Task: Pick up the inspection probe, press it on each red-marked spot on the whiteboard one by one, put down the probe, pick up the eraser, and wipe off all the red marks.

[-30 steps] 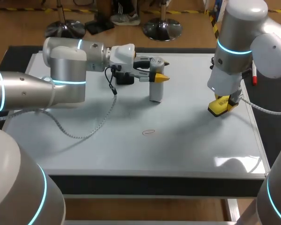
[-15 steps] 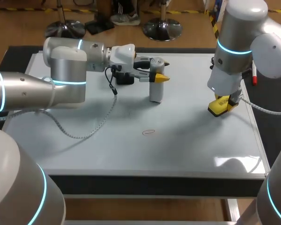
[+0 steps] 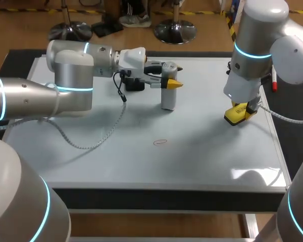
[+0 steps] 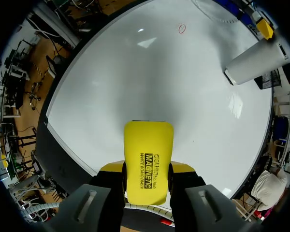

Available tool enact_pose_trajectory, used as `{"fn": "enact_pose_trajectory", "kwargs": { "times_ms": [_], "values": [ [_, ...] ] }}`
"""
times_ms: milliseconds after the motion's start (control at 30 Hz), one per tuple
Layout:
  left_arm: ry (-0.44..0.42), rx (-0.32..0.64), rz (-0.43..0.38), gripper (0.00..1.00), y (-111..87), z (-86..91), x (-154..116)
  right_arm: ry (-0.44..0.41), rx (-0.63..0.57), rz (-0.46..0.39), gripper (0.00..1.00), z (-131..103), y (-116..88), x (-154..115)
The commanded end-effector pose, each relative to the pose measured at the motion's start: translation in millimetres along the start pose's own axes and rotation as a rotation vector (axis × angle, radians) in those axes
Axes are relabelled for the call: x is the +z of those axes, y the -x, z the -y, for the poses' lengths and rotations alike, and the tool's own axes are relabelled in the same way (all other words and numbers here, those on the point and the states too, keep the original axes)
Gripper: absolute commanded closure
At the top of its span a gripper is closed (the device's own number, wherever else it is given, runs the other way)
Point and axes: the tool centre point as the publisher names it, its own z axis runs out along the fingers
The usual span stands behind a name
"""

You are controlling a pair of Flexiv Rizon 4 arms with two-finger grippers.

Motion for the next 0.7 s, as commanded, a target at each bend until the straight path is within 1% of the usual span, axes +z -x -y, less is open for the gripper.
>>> {"fn": "enact_pose_trajectory", "kwargs": {
  "times_ms": [33,233,300,367,467,633,700],
  "values": [
    [0.000,-0.001,-0.003,1.00,1.1,0.6,0.0,-0.003,-0.001,-0.003,1.00,0.4,0.3,-0.5],
    [0.000,-0.001,-0.003,1.00,1.1,0.6,0.0,-0.003,-0.001,-0.003,1.00,0.4,0.3,-0.5],
    [-0.001,0.015,-0.030,1.00,2.6,4.9,2.9,-0.003,-0.001,-0.003,1.00,0.4,0.3,-0.5],
    [-0.011,0.009,-0.085,1.00,4.3,8.4,6.3,-0.003,-0.001,-0.003,1.00,0.4,0.3,-0.5],
    [-0.005,0.034,-0.141,1.00,7.7,14.9,11.0,-0.003,-0.001,-0.003,1.00,0.4,0.3,-0.5],
    [-0.016,0.053,-0.209,1.00,20.8,24.9,10.4,-0.003,-0.001,-0.003,1.00,0.4,0.3,-0.5],
    [-0.006,0.064,-0.240,1.00,25.9,29.3,10.1,-0.003,-0.001,-0.003,1.00,0.4,0.3,-0.5]
  ]
}}
